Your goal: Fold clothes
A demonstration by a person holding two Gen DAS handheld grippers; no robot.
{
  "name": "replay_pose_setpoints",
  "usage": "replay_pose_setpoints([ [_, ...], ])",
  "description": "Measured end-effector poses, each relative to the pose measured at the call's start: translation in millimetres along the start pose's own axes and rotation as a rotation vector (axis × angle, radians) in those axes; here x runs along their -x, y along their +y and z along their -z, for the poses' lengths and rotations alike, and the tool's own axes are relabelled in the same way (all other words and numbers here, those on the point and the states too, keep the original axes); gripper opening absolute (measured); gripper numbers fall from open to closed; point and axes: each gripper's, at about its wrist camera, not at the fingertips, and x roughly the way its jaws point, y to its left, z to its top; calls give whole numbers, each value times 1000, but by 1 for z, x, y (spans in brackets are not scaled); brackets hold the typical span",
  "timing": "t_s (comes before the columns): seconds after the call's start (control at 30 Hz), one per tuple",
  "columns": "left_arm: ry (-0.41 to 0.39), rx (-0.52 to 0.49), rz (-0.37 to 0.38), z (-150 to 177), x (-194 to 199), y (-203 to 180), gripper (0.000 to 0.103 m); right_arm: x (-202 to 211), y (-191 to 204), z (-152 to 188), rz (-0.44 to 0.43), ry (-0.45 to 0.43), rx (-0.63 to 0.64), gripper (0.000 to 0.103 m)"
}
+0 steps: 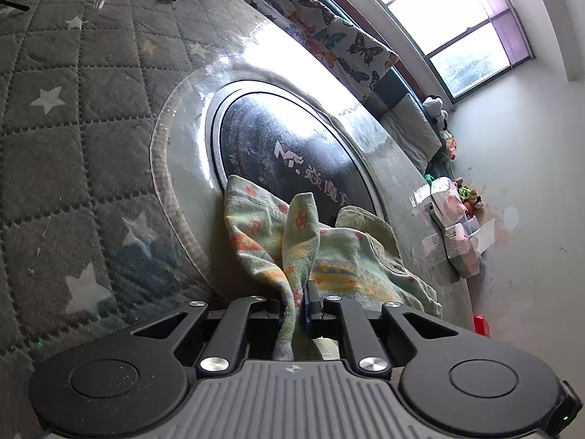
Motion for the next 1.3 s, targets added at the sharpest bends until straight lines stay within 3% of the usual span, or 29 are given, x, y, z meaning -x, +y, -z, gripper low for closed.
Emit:
replay_pose_setpoints([
  [0.07,-1,-6,-3,0,0,-1,11,-5,-3,3,18,23,-6,21],
  [0.2,2,-14,-7,-1,0,-2,12,0,-13,-6,11,-14,-70,23],
  [0.27,2,-21,-10,-1,-1,-2,12,-4,-20,-12,41,-26,-79,32],
  [0.37,0,-35,-15,-2,-1,-4,13,-16,-32,-17,71,-18,-117,38],
  [0.57,-11,-80,-19,0,1,-8,22,-38,-43,-18,70,-9,-181,39],
  [0.7,-28,-125,-22,2,3,-13,36,-42,-35,-18,54,-14,-172,35],
  [0.83,-42,-155,-38,2,5,-15,36,-42,-34,-19,59,-21,-189,14],
  [0.97,-45,-146,-39,2,5,-12,35,-39,-33,-19,63,-23,-192,14],
  [1.07,-47,-153,-41,3,6,-12,36,-40,-36,-18,72,-30,-199,26],
  [1.17,-56,-165,-43,4,7,-12,36,-41,-40,-16,67,-34,-216,27],
  [1.23,-61,-166,-42,5,5,-12,32,-42,-38,-16,67,-36,-208,25],
  [1.27,-62,-165,-45,4,4,-12,28,-42,-38,-16,61,-35,-210,19],
  [1.3,-58,-162,-50,4,3,-11,17,-42,-37,-16,53,-35,-215,16],
])
